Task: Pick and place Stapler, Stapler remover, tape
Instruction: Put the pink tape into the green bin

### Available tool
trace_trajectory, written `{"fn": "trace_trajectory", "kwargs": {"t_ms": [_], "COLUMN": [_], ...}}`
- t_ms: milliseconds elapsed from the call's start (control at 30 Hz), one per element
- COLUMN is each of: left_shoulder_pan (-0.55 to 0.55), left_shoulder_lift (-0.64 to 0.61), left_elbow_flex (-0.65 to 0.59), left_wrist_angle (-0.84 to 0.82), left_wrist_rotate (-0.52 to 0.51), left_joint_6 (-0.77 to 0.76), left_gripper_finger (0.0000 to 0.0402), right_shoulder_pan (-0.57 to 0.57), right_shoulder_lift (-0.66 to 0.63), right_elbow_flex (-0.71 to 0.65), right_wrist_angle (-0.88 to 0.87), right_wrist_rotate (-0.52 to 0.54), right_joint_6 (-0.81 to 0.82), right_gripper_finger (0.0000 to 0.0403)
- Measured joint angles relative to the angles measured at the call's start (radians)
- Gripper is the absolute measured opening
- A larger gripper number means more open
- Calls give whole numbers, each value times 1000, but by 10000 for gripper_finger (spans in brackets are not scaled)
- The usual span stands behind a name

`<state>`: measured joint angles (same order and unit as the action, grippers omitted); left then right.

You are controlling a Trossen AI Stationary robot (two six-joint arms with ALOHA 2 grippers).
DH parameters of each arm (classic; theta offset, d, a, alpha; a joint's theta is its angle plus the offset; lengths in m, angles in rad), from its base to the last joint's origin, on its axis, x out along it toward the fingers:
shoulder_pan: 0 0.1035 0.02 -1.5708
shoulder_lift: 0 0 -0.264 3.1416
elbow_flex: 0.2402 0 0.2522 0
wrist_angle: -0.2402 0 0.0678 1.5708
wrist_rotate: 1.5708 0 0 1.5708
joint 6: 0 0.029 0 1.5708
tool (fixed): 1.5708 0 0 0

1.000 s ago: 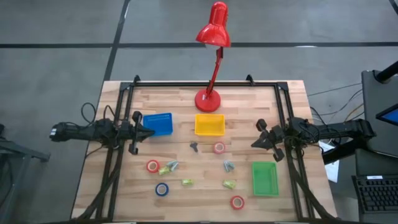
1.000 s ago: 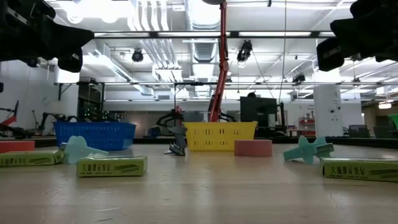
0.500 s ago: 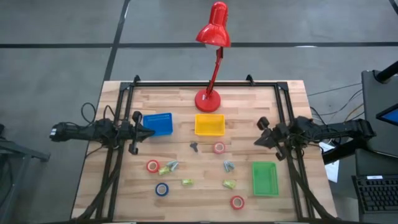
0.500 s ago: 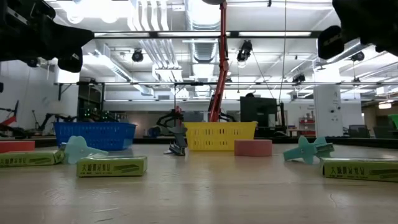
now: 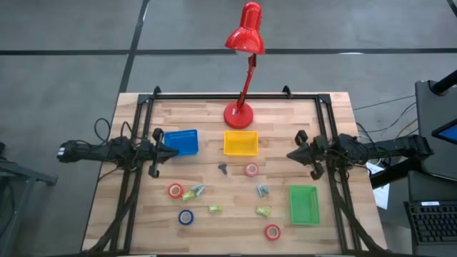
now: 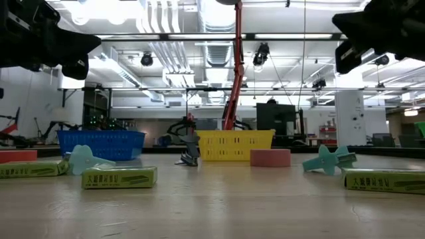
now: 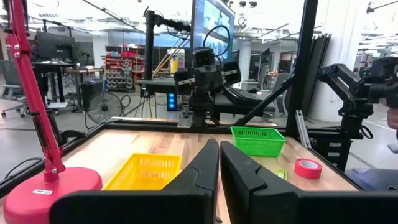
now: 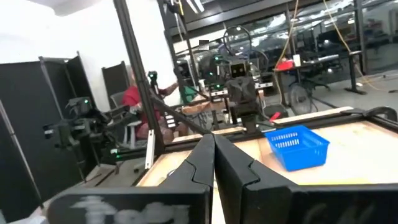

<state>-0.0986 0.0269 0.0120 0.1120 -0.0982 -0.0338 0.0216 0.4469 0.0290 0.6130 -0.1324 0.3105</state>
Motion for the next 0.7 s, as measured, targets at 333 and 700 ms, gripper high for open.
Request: {"fn": "trace_trajectory", "kwargs": {"t_ms": [333, 700], "left_shoulder_pan": [0, 0], "left_shoulder_lift": [0, 0], "left_elbow_flex": [0, 0], "left_wrist_angle": [-1, -1], "left_wrist_rotate": [0, 0], "left_joint_6": [0, 0], "left_gripper_finger": [21, 21], "right_shoulder_pan": [0, 31], "right_shoulder_lift": [199, 570], "right_elbow_flex": [219, 415], "right_wrist_angle": [-309, -379], "right_wrist_rotate": [59, 62], "right_joint_6": [30, 30], "right_gripper_finger": [9, 116]}}
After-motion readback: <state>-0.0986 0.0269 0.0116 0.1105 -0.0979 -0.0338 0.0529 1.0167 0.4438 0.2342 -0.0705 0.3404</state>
